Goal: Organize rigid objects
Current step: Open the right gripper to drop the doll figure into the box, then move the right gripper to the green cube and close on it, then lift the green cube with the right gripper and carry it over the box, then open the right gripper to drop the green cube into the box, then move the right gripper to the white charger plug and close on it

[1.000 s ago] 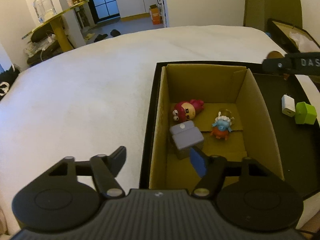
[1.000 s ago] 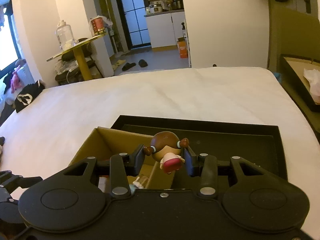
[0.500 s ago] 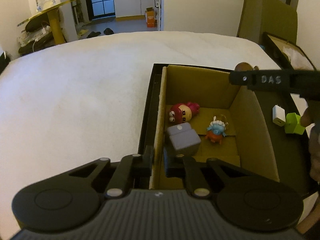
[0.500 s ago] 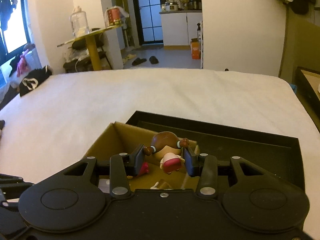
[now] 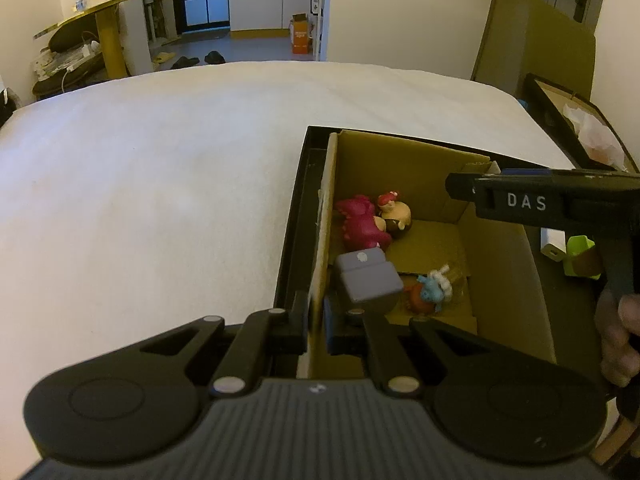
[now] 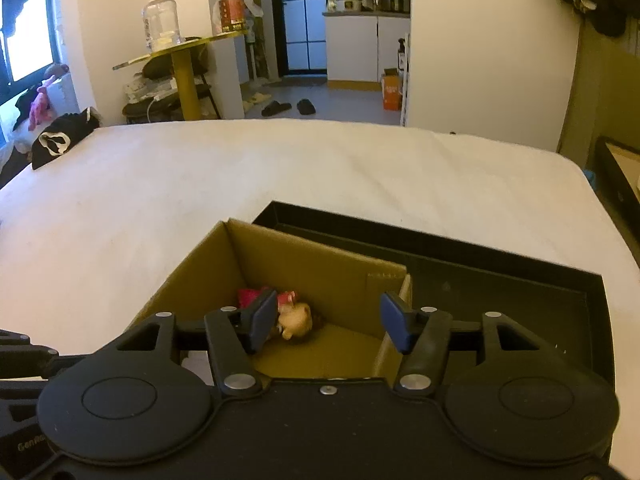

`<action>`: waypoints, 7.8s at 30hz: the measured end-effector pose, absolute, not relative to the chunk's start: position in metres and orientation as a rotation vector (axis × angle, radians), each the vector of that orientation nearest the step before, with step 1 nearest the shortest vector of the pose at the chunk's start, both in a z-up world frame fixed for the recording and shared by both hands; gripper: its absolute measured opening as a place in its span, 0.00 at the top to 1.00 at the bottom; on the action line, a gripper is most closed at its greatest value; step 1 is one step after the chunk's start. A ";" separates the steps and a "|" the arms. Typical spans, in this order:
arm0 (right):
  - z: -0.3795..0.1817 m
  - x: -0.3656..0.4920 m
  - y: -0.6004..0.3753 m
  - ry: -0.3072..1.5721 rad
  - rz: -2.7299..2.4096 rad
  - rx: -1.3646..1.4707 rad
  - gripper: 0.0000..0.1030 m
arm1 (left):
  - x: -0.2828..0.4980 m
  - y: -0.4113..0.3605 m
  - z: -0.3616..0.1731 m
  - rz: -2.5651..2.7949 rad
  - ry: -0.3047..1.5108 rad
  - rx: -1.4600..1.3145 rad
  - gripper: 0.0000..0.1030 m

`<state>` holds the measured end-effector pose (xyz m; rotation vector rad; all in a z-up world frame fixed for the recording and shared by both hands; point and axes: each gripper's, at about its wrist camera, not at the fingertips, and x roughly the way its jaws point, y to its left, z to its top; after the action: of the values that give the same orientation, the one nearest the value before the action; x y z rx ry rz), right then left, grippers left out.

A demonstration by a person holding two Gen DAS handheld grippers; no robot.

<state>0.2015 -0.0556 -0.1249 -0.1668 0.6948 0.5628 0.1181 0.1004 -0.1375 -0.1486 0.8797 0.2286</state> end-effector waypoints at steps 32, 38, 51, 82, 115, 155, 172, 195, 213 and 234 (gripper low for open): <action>-0.139 0.209 -0.170 0.726 0.180 -0.004 0.20 | 0.131 0.063 -0.129 0.408 0.932 0.098 0.70; -0.144 0.209 -0.180 0.736 0.155 -0.043 0.08 | 0.132 0.050 -0.121 0.461 0.909 0.167 0.29; -0.167 0.230 -0.219 0.805 0.071 0.046 0.08 | 0.139 0.020 -0.121 0.516 0.903 0.312 0.16; -0.161 0.221 -0.221 0.713 0.123 -0.037 0.52 | 0.133 0.019 -0.112 0.515 0.881 0.268 0.16; -0.095 0.197 -0.146 0.618 0.339 -0.107 0.52 | 0.114 0.055 -0.118 0.429 0.846 0.091 0.16; -0.126 0.165 -0.034 0.614 0.460 -0.411 0.51 | 0.104 0.080 -0.132 0.266 0.802 -0.046 0.96; -0.110 0.174 -0.069 0.603 0.414 -0.266 0.49 | 0.103 0.073 -0.127 0.311 0.798 -0.003 0.95; -0.139 0.207 -0.143 0.656 0.229 -0.122 0.23 | 0.113 0.056 -0.121 0.404 0.838 0.100 0.60; -0.185 0.247 -0.181 0.779 0.130 0.022 0.17 | 0.133 0.042 -0.107 0.563 0.865 0.167 0.31; -0.223 0.245 -0.173 0.803 0.059 -0.027 0.63 | 0.133 0.031 -0.107 0.598 0.907 0.176 0.30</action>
<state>0.2449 -0.1734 -0.2230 -0.0268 0.8030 0.0593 0.1333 0.0307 -0.1067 0.1760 0.9068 0.5983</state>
